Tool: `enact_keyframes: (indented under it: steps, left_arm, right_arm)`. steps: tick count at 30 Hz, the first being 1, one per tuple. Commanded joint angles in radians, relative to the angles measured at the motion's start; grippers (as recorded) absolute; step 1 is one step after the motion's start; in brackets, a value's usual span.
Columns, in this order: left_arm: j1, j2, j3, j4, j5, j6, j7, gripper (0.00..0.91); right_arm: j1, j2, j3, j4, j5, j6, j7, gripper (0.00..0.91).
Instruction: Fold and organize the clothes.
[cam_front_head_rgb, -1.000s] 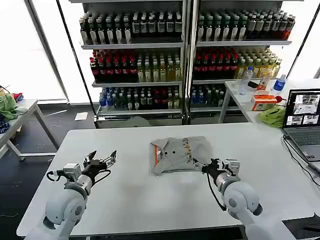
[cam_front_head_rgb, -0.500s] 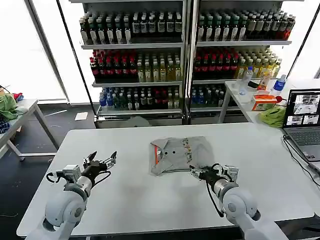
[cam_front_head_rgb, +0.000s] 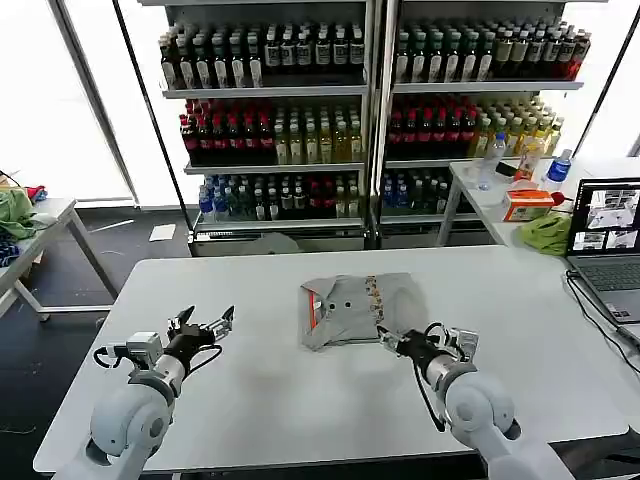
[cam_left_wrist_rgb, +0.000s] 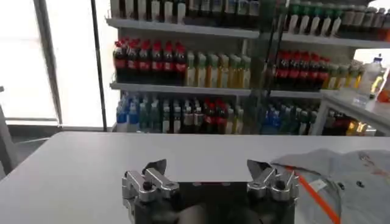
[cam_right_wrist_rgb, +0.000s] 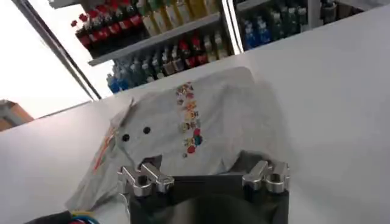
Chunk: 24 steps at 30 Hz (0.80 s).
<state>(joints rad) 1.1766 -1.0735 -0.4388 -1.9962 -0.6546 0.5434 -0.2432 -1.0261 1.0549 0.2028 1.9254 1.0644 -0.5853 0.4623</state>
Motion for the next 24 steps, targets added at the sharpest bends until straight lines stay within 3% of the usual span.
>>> enact_keyframes:
  steps: [1,24]
  left_arm:
    - [-0.001,-0.004,0.003,0.001,0.000,0.004,-0.001,0.907]
    - [0.013,-0.004,-0.005,0.005,0.000,0.005,0.006,0.907]
  right_arm:
    - [-0.004,0.002,0.013,0.053,0.013,-0.001,0.003,0.907]
    - [0.062,0.041,0.007,-0.135,-0.007,0.002,0.016,0.907]
